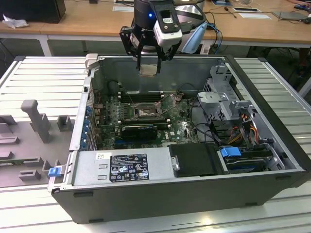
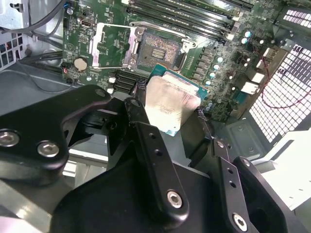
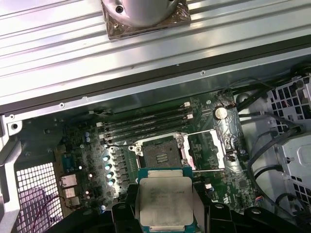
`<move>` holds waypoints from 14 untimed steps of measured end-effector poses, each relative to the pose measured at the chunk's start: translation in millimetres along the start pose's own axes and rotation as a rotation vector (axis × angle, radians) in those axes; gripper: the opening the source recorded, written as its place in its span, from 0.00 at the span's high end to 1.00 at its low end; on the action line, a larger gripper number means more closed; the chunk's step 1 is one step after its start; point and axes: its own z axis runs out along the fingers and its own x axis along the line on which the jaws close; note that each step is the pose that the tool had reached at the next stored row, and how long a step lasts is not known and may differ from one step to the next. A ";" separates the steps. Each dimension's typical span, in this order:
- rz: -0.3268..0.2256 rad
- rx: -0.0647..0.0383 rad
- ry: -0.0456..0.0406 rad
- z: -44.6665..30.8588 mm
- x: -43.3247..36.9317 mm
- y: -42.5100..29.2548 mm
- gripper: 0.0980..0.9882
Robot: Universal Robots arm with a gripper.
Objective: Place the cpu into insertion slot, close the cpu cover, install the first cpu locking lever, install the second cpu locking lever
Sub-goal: 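Place the cpu into insertion slot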
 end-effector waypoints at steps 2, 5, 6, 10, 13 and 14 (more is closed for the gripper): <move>0.006 0.000 -0.0005 0.0 0.0 0.0 0.52; 0.013 0.000 -0.0013 0.0 0.0 0.0 0.52; 0.019 0.000 -0.0017 0.0 0.0 0.0 0.52; 0.062 -0.001 -0.0056 0.1 0.0 0.0 0.52; 0.129 -0.003 -0.0116 0.3 0.0 0.0 0.52; 0.143 -0.003 -0.0129 0.3 0.0 -0.1 0.52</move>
